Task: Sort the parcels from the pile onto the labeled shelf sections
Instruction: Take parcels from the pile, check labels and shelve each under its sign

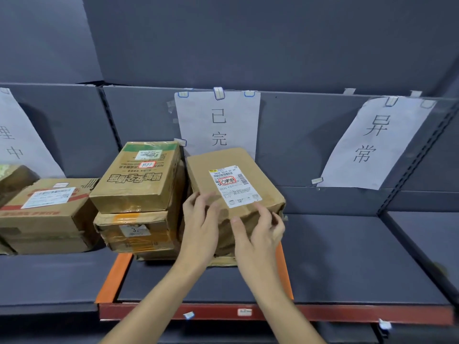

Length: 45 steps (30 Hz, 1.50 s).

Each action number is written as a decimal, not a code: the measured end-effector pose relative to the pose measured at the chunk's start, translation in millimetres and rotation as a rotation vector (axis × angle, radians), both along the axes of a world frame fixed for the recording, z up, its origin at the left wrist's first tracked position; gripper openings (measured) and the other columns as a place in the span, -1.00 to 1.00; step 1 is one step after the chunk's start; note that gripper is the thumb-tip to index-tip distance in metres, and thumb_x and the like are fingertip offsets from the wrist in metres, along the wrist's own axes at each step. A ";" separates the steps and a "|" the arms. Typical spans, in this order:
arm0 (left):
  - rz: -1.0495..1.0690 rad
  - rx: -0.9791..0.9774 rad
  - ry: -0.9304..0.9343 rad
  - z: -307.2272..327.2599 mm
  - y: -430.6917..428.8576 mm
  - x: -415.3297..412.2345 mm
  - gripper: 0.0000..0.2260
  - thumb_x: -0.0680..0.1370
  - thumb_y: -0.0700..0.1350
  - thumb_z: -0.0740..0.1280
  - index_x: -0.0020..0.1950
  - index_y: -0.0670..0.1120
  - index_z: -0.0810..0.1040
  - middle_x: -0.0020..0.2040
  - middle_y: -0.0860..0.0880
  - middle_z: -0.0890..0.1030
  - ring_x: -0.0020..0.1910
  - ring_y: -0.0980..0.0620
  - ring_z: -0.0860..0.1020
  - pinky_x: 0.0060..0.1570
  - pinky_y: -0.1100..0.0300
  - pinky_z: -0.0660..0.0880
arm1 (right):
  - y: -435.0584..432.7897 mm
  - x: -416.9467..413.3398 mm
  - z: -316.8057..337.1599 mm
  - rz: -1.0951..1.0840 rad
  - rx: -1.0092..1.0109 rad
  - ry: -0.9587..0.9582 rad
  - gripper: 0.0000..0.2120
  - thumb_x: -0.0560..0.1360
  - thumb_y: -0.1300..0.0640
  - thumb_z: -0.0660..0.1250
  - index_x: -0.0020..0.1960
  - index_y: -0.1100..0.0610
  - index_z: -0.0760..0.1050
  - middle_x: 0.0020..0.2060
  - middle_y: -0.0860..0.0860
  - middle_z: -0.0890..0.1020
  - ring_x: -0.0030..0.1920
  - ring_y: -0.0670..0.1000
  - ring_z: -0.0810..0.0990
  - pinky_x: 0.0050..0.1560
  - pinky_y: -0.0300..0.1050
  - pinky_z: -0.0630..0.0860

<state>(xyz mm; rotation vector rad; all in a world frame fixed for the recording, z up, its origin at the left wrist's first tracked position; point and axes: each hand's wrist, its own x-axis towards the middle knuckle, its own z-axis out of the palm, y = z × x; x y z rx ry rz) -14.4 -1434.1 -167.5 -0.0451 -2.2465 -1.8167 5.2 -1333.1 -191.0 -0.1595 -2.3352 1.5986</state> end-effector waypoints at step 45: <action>0.093 -0.849 0.051 15.4 -45.0 -70.2 -0.64 0.57 -0.09 0.20 0.36 -0.14 0.38 0.40 -0.10 0.26 0.43 -0.02 0.13 0.38 0.16 0.14 | 82.8 -145.2 29.2 0.134 -0.283 -0.181 -0.68 0.55 0.02 0.26 0.30 -0.09 0.46 0.18 -0.11 0.57 0.15 -0.06 0.55 0.09 -0.05 0.54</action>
